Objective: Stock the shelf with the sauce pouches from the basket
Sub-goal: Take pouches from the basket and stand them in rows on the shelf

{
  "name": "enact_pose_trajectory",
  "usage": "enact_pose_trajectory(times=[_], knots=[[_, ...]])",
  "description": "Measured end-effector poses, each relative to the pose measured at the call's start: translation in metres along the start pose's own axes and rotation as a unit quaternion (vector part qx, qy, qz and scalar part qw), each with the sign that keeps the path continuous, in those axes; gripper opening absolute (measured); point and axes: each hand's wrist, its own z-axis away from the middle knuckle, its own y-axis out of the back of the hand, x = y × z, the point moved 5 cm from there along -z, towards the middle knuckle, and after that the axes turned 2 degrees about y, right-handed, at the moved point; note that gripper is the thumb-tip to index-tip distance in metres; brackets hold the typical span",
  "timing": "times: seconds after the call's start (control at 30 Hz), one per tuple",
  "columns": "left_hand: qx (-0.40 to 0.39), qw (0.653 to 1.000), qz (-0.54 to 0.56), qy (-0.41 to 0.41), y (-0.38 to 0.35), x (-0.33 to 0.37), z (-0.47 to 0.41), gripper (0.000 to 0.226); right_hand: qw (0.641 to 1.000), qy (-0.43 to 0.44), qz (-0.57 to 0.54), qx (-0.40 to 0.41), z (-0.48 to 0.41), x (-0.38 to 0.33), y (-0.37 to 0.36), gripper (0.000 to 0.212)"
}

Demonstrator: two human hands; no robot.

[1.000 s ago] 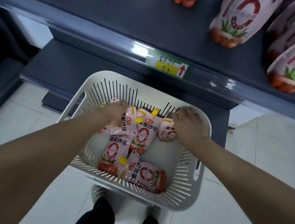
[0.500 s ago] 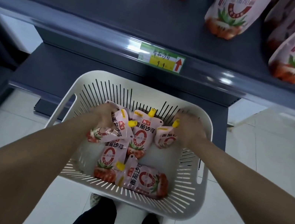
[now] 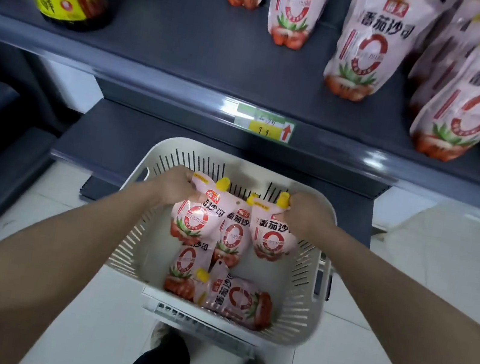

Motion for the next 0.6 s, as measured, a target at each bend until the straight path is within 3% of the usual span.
enact_pose_trajectory(times=[0.13, 0.27, 0.37, 0.5, 0.6], knots=[[0.024, 0.998, 0.020, -0.045, 0.020, 0.046, 0.042, 0.008, 0.998, 0.041, -0.046, 0.014, 0.030, -0.019, 0.064, 0.021], [0.059, 0.991, 0.072, -0.095, 0.045, 0.101, 0.090, 0.019, 0.993, 0.094, -0.015, 0.071, 0.065, -0.034, 0.147, 0.035], [0.093, 0.981, 0.122, -0.122, 0.060, 0.139, 0.119, 0.016, 0.985, 0.119, -0.017, 0.125, 0.081, -0.033, 0.201, 0.027], [0.153, 0.959, 0.154, -0.183, 0.076, 0.188, 0.151, 0.019, 0.969, 0.130, 0.006, 0.211, 0.103, -0.027, 0.261, 0.039], [0.182, 0.939, 0.198, -0.213, 0.085, 0.212, 0.165, 0.022, 0.964, 0.117, -0.001, 0.240, 0.106, -0.023, 0.291, 0.033]])
